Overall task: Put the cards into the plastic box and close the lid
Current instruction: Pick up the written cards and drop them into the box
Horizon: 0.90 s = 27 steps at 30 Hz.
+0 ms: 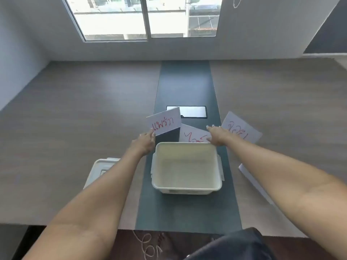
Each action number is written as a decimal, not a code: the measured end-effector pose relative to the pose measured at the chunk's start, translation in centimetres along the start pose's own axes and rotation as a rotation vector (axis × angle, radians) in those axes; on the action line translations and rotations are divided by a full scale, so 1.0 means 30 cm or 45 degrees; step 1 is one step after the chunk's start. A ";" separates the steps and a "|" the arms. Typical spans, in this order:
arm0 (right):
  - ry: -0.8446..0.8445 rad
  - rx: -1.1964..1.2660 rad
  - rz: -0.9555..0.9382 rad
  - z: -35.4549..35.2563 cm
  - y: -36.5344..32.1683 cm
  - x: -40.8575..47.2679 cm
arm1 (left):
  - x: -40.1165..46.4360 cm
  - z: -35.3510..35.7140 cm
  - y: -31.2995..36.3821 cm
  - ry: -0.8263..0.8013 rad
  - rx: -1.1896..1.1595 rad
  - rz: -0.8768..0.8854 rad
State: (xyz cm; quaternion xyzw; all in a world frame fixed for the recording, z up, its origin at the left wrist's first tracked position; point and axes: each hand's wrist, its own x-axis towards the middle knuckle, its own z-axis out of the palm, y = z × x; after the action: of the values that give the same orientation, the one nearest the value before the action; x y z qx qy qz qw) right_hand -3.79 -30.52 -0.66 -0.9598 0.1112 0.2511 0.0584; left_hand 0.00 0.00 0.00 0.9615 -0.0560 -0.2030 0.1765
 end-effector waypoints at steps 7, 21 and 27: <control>0.081 0.192 0.023 0.036 -0.005 -0.008 | -0.126 0.116 0.000 -0.138 -0.239 0.018; 0.335 0.410 0.048 -0.019 0.022 -0.020 | -0.103 0.153 0.026 -0.050 -0.339 -0.068; 0.437 0.491 -0.025 -0.267 0.060 -0.053 | -0.103 0.167 0.048 -0.009 -0.357 -0.036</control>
State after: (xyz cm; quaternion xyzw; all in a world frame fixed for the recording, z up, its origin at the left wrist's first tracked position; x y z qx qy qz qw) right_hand -1.82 -33.31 6.97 -0.9605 0.1560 0.0581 0.2231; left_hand -4.93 -2.37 -2.63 0.9274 -0.0142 -0.2148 0.3060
